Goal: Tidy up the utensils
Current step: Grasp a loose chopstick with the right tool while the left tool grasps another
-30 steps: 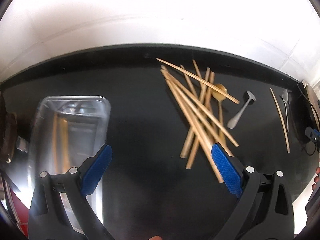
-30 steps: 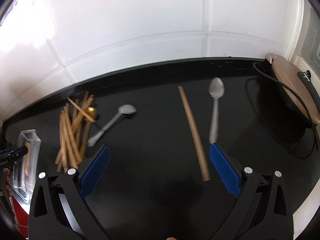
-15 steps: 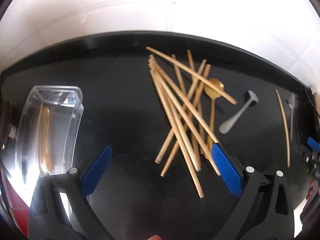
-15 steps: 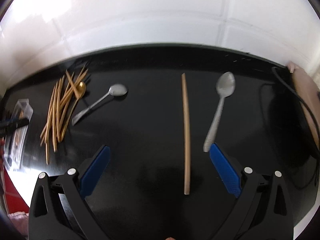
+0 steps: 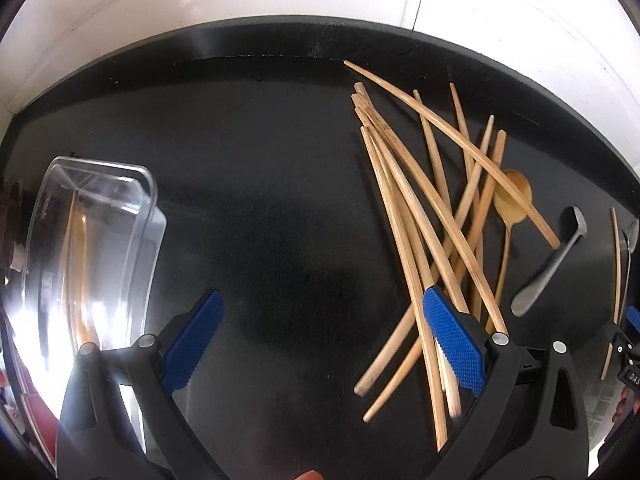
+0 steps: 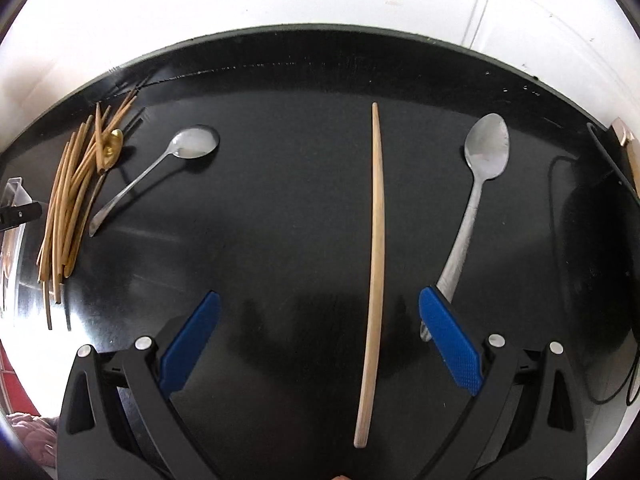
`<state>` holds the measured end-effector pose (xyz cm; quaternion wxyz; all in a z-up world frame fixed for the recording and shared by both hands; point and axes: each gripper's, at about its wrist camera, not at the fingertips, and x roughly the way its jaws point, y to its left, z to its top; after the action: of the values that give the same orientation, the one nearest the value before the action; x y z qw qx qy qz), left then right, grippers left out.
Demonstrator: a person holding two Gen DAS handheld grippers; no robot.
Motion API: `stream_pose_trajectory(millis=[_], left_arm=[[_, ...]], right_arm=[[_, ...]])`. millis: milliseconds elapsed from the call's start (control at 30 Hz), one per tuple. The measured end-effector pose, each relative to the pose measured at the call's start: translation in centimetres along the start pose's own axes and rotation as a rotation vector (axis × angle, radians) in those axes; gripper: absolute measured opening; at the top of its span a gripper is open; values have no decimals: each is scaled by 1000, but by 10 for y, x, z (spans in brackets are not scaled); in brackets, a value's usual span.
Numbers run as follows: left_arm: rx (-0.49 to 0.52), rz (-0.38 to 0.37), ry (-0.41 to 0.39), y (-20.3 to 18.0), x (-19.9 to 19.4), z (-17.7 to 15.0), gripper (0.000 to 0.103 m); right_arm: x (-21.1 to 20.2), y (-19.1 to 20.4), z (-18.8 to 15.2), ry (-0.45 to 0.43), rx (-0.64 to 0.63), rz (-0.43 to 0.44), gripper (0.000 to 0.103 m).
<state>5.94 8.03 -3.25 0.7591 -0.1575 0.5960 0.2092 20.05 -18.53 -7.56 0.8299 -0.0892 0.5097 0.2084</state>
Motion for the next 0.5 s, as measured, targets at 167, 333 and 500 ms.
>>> stream_pose_trajectory(millis=[167, 333, 500], left_arm=[[-18, -10, 23, 0, 15, 8, 97], [-21, 7, 56, 6, 32, 12, 97], [-40, 4, 29, 10, 40, 14, 97]], right_arm=[[9, 0, 10, 11, -8, -5, 96], [21, -6, 10, 23, -18, -22, 97], [21, -12, 11, -27, -21, -18, 98]])
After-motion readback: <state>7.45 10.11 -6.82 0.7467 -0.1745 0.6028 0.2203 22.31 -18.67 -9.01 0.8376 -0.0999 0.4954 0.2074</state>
